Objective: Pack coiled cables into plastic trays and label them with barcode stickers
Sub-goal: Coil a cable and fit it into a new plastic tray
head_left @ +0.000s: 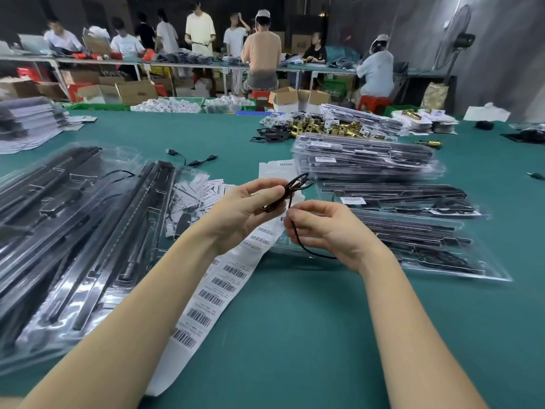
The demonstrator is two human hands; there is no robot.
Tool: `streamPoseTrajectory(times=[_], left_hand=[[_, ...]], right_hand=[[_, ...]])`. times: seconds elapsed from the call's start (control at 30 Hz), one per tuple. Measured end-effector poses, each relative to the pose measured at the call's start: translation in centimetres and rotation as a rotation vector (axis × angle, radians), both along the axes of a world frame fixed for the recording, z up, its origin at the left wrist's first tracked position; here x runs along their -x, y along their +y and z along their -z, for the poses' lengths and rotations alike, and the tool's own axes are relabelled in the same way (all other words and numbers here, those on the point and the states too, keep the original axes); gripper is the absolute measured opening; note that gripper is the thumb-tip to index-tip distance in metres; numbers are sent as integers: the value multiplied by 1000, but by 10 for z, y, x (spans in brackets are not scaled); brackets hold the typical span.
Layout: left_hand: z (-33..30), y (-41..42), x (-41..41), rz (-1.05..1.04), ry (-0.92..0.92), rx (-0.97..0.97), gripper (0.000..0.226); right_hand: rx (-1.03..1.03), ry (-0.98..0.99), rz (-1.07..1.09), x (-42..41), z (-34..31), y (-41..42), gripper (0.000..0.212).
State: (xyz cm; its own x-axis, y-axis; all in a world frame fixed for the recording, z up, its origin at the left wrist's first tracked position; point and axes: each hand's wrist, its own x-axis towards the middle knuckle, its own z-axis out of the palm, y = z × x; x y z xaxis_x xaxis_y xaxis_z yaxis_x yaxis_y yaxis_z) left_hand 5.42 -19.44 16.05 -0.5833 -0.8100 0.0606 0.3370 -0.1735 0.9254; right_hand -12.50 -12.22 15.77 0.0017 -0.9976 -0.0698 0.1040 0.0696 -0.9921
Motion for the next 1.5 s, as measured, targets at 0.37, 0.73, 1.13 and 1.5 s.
streamPoseTrajectory(times=[0.37, 0.73, 1.13, 1.5], left_hand=[[-38, 4, -32, 281, -652, 545, 28], [-50, 21, -5, -147, -976, 991, 18], [-3, 20, 23, -553, -476, 663, 16], [4, 9, 13, -51, 7, 15, 21]], right_hand=[[40, 226, -37, -2, -5, 2, 13], [58, -44, 42, 3, -12, 0, 9], [4, -275, 85, 10, -2, 1, 20], [-47, -178, -54, 15, 2, 2, 23]])
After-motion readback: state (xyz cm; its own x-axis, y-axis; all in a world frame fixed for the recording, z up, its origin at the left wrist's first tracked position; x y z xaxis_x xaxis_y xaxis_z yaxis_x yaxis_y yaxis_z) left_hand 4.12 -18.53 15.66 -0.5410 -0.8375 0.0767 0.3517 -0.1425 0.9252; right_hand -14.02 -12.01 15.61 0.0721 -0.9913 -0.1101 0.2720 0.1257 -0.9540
